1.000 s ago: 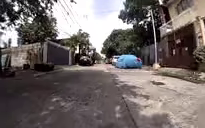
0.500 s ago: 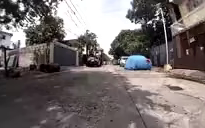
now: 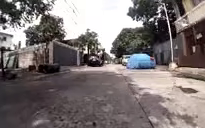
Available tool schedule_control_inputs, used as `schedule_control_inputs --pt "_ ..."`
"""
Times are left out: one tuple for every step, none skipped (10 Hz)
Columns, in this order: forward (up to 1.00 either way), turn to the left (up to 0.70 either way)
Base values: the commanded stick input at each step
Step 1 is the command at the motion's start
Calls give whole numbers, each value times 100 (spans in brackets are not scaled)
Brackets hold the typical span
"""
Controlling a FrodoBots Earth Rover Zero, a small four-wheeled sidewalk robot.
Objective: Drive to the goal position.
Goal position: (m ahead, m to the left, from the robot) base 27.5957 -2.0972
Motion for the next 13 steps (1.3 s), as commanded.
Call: schedule_control_inputs --pt "70 14" --pt "70 12" --pt "70 0" --pt "70 0" --pt "70 0" --pt "70 0" --pt "70 0" --pt "70 0" --pt "70 0" --pt "70 8" --pt "70 21" --pt "70 0" --pt "70 0"
